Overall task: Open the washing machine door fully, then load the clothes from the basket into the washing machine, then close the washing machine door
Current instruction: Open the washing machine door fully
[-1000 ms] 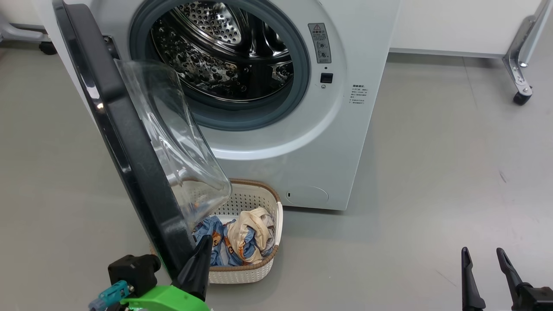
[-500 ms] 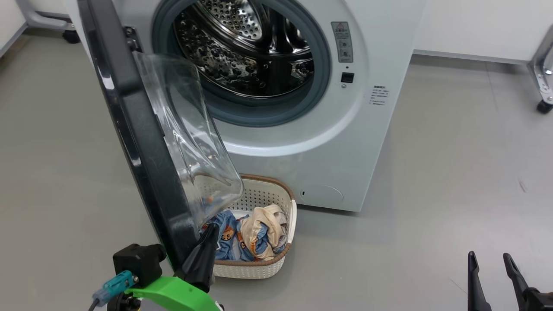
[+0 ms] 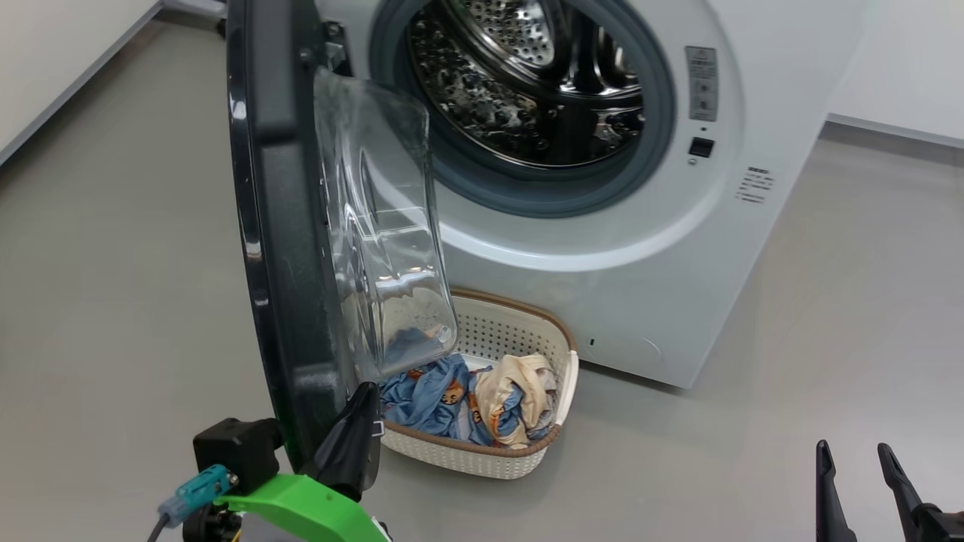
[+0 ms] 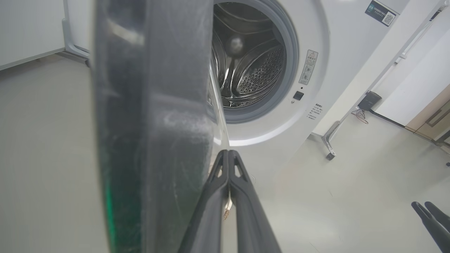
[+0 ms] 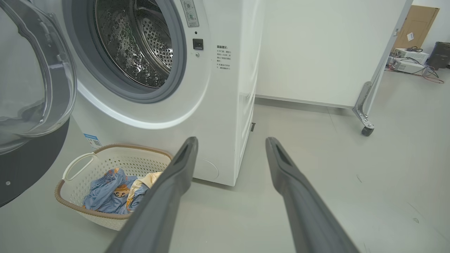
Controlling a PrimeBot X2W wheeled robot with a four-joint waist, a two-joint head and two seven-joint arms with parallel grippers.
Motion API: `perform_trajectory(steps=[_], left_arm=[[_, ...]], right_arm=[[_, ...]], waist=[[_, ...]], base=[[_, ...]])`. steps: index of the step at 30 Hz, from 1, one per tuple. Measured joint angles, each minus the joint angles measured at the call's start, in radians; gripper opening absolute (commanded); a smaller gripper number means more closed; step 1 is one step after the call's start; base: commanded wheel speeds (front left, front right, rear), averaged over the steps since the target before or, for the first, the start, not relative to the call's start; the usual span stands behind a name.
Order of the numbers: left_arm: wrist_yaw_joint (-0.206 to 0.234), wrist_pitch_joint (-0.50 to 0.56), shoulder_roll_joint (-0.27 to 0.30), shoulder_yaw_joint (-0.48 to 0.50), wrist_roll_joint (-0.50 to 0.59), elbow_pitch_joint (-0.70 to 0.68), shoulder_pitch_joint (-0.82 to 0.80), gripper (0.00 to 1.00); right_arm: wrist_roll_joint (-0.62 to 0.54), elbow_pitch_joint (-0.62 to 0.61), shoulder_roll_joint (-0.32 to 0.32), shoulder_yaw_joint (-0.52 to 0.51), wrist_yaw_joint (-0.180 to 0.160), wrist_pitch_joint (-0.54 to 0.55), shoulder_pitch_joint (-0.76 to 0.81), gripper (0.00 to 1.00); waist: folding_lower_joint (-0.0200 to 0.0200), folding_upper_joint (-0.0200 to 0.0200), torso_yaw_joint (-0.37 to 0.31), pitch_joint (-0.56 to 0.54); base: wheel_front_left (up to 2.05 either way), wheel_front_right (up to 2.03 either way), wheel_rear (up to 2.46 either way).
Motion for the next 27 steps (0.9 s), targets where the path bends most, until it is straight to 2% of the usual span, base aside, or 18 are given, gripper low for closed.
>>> perform_trajectory(steps=[7, 14, 20, 27], left_arm=[[0.001, -0.015, -0.001, 0.075, -0.002, 0.031, 0.0, 0.0], [0.001, -0.069, -0.003, 0.228, -0.025, 0.074, 0.0, 0.0], [0.003, -0.118, -0.004, 0.344, -0.041, 0.148, -0.021, 0.0], [0.008, -0.167, -0.007, 0.415, -0.05, 0.226, -0.076, 0.0]], right_arm=[[-0.015, 0.002, 0.002, -0.001, 0.012, 0.0, 0.0, 1.0], [-0.03, 0.014, 0.003, 0.014, 0.027, 0.0, 0.0, 1.0], [-0.046, 0.026, 0.003, 0.032, 0.038, 0.0, -0.001, 1.0], [-0.053, 0.036, 0.001, 0.034, 0.044, 0.0, -0.002, 1.0]], waist=[[0.0, 0.0, 0.079, 0.005], [0.0, 0.0, 0.129, 0.01], [0.0, 0.0, 0.12, 0.015], [0.0, 0.0, 0.089, 0.013]], base=[[0.0, 0.0, 0.0], [0.0, 0.0, 0.0], [0.0, 0.0, 0.0], [0.0, 0.0, 0.0]])
